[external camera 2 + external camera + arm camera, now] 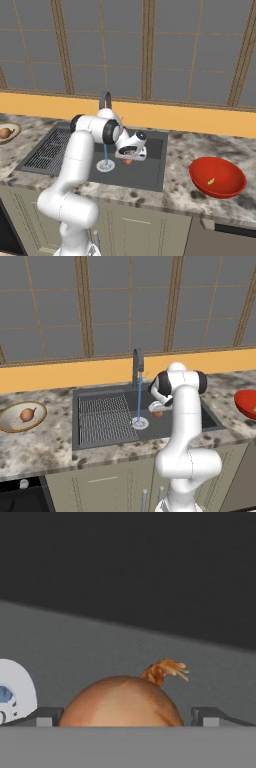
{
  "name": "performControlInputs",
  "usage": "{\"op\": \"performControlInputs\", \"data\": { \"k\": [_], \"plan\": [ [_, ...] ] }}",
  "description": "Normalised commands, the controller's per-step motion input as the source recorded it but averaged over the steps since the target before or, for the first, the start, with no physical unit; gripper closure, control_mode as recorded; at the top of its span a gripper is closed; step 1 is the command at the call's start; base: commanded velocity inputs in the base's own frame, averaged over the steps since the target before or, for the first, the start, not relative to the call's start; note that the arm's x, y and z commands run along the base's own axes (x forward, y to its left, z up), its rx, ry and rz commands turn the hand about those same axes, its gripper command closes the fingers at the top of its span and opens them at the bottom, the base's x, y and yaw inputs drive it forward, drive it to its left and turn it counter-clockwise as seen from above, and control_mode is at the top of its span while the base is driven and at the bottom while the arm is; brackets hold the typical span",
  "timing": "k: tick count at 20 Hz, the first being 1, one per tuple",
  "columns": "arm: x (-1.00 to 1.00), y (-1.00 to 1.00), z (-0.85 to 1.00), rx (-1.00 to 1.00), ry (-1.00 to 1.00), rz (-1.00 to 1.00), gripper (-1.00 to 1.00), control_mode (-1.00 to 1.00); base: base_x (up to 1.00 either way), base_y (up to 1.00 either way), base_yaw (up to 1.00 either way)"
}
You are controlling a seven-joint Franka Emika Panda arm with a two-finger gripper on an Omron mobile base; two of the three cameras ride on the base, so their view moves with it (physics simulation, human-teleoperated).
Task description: Pick the onions from the sink and place them in one bowl. Place the lemon wedge in the other bowl. Then turn off the sink faucet.
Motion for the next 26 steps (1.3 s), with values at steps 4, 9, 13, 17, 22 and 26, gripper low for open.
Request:
{"op": "performControlInputs", "data": {
  "k": [4, 9, 13, 17, 22, 26],
  "plan": [
    [-0.09, 0.00, -0.59, 0.00, 0.15, -0.04, 1.00, -1.00, 0.00, 0.00, 0.00],
    [-0.08, 0.00, -0.27, 0.00, 0.13, -0.04, 1.00, -1.00, 0.00, 0.00, 0.00],
    [-0.20, -0.02, 0.08, 0.00, -0.01, 0.00, 1.00, -1.00, 0.00, 0.00, 0.00],
    [-0.36, -0.05, 0.60, 0.03, -0.07, 0.00, 1.00, -1.00, 0.00, 0.00, 0.00],
    [-0.58, -0.08, 0.73, 0.09, -0.02, 0.00, 1.00, -1.00, 0.00, 0.00, 0.00],
    [-0.67, -0.10, 0.53, 0.04, -0.17, 0.00, 1.00, -1.00, 0.00, 0.00, 0.00]
  ]
}}
